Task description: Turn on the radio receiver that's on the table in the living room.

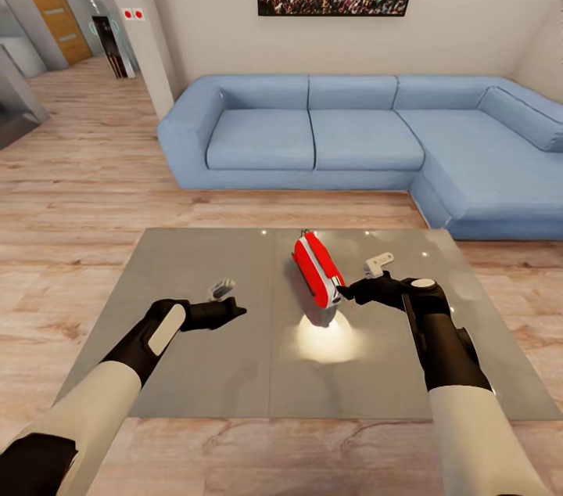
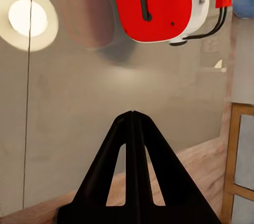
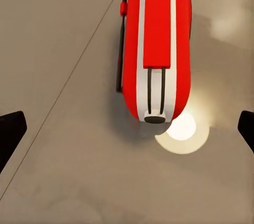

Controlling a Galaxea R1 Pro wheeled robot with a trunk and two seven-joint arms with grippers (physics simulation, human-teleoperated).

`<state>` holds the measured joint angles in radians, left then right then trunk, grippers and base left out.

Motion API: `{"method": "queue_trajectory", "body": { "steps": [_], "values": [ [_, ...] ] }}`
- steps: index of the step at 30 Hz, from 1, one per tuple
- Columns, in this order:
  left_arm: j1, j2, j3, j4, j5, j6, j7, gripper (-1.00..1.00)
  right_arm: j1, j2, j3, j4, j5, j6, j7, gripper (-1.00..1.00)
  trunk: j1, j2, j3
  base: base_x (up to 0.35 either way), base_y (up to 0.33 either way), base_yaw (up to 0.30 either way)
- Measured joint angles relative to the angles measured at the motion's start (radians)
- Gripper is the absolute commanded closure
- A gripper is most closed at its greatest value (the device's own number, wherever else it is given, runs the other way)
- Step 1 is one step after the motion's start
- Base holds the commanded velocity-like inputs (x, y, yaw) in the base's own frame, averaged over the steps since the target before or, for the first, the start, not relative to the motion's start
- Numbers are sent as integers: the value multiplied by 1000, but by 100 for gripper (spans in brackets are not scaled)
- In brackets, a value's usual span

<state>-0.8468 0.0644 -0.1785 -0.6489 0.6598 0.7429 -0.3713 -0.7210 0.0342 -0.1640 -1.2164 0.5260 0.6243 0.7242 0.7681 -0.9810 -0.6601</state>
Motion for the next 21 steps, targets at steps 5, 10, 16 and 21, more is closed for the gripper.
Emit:
{"method": "queue_trajectory", "body": {
  "steps": [5,10,16,21],
  "values": [
    [0,0,-22,0,0,0,0,100,0,0,0,-3,0,0,0,-100,0,0,8,0,0,0],
    [0,0,-27,-1,0,0,0,100,0,0,0,-8,0,1,1,-100,0,0,16,0,0,0],
    [0,1,-28,-34,1,3,-2,100,0,-2,-1,-10,1,3,2,-100,0,0,25,0,0,0],
    [0,5,-30,-76,2,19,-3,100,0,-39,0,-11,3,4,5,-100,0,0,33,0,0,0]
  ]
}}
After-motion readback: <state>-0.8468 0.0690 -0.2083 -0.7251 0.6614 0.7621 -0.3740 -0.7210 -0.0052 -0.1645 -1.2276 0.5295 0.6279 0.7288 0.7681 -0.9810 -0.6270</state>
